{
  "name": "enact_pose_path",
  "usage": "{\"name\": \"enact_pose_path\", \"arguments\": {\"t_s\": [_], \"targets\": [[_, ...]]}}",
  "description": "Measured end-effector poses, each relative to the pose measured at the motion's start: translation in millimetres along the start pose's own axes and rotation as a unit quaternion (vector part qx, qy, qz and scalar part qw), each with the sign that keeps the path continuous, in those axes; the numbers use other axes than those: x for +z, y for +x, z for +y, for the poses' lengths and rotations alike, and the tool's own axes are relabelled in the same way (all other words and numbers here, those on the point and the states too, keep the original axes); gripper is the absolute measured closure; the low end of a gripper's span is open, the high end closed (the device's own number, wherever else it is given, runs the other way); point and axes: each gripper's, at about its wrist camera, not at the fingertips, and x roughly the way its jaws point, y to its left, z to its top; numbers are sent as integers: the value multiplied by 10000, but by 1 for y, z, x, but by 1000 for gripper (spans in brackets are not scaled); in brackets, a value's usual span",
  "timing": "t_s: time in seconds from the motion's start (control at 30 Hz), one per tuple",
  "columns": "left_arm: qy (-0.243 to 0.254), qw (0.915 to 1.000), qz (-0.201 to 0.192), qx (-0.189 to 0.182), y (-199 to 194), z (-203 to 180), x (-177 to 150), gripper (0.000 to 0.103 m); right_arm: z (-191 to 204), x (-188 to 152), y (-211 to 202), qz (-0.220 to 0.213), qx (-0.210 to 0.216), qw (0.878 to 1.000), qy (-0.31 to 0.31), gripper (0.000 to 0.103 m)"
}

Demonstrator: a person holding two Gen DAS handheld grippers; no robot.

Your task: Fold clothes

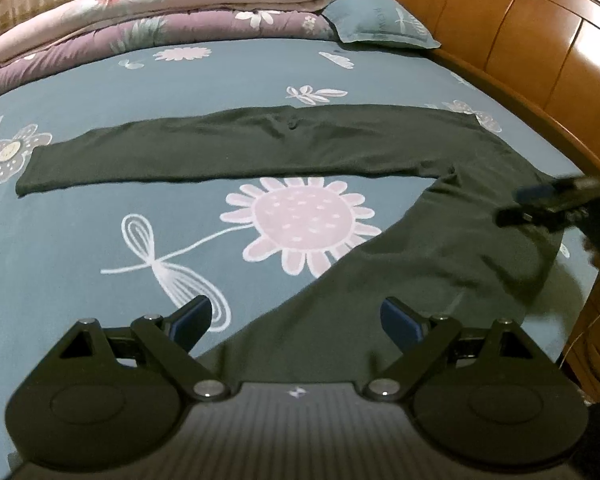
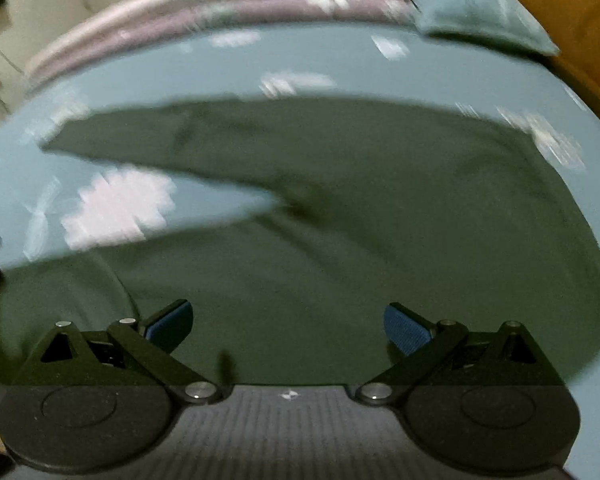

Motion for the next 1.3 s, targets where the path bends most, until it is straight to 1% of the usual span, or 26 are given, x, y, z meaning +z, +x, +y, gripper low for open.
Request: {"name": "enact_pose_path", "arguments": {"t_s": [0.1,0.17,0.23,0.3,0.4,0.5,0.57,0.63,0.7,0.8,0.83,0.9,1.07,1.23,1.3], "targets": [[6,10000,23,3,-1,-3,2,12,6,15,25,-106,155,9997,-155,0],[14,9999,53,84,-1,-4,2,11,8,24,43,-159,194,9995,-205,0],[-96,9998,96,178,-1,-4,0,11,5,30,58,-230,209,9994,-164,0],[-211,9993,139,272,0,-4,-2,11,2,33,69,-192,370,9991,-82,0],[-333,9982,175,465,1,-9,-2,11,3,37,82,-196,497,9984,-162,0],[-395,9972,159,614,3,-21,0,11,7,42,88,-283,801,9958,-328,0],[-448,9961,132,747,4,-32,2,11,8,46,94,-224,1041,9934,-431,0],[-497,9946,87,908,3,-43,4,11,7,48,91,-139,1243,9908,-508,0],[-572,9930,60,1032,3,-54,7,11,-1,47,77,-160,1504,9870,-540,0],[-689,9910,67,1142,6,-70,12,11,-27,42,47,-302,1632,9845,-574,0],[-657,9911,71,1160,9,-77,16,11,-39,40,40,-316,1615,9848,-551,0],[-574,9917,71,1145,16,-91,23,11,-64,35,34,-321,1443,9878,-496,0],[-286,9960,119,840,40,-130,46,11,-123,17,43,11,861,9963,-72,0],[37,9984,229,506,65,-160,67,11,-166,3,16,-321,728,9960,406,0],[181,9986,275,410,74,-172,74,11,-181,-5,13,-293,465,9972,511,0]]}}
